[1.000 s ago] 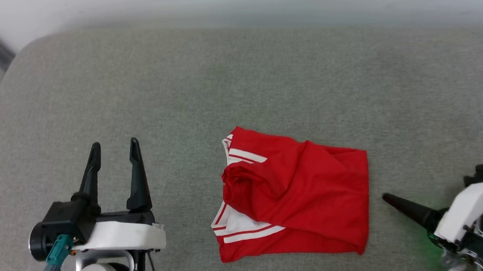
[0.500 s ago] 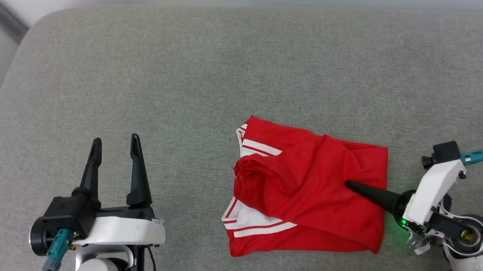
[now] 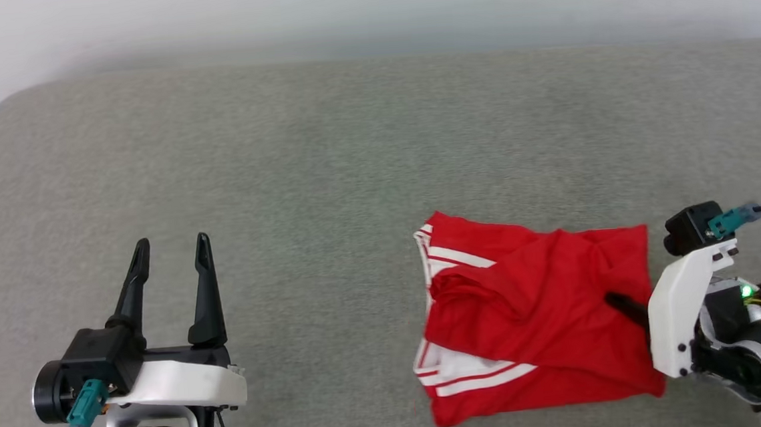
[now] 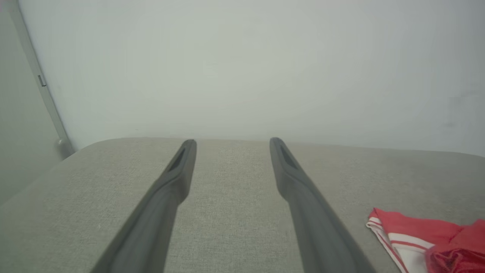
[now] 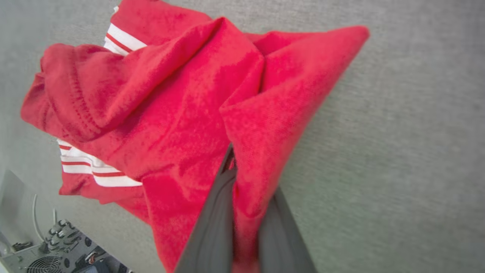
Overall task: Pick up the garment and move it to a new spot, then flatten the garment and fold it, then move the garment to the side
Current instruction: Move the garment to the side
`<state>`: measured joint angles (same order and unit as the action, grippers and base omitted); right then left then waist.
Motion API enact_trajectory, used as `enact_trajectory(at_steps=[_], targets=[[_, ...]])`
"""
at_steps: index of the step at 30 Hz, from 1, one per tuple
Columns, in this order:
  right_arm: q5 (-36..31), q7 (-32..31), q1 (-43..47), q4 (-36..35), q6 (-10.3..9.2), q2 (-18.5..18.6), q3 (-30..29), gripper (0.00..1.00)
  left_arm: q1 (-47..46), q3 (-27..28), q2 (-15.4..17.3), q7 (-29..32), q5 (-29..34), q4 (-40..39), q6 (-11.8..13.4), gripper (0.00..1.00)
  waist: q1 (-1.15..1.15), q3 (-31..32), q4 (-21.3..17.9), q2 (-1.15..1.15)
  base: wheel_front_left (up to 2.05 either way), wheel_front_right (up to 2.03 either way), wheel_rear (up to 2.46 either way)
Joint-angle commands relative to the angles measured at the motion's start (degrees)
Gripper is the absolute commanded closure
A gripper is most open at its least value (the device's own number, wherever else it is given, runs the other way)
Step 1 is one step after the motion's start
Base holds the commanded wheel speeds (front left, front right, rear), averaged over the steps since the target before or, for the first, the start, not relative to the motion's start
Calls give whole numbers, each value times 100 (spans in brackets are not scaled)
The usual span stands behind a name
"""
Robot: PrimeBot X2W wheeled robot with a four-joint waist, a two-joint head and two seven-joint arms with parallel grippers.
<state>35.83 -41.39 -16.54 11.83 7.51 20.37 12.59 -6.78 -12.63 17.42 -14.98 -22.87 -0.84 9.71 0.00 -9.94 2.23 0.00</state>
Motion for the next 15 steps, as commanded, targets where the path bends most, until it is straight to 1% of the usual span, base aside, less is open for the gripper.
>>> enact_trajectory(at_steps=[1, 5, 9, 12, 15], targets=[[-39, -9, -54, -27, -5, 62, 12, 100, 36, 15, 16, -14, 27, -21, -8, 0, 0, 78, -285, 0, 0, 0, 0], [-612, -194, -182, -312, -4, 369, 179, 100, 19, 16, 118, 28, 37, -118, -28, 0, 0, 34, -798, 0, 0, 0, 0], [-911, -357, -321, -533, -5, 555, 287, 100, -28, 21, 193, 68, 57, -252, -49, 0, 0, -79, -1345, 0, 0, 0, 0], [-1047, -272, -496, -575, -5, 543, 263, 100, -134, 12, 282, 129, 82, -394, -63, 0, 0, -291, -1751, 0, 0, 0, 0], [-1149, -48, -700, -396, -5, 475, 148, 100, -304, -47, 347, 225, 159, -546, -90, 0, 0, -580, -2063, 0, 0, 0, 0]])
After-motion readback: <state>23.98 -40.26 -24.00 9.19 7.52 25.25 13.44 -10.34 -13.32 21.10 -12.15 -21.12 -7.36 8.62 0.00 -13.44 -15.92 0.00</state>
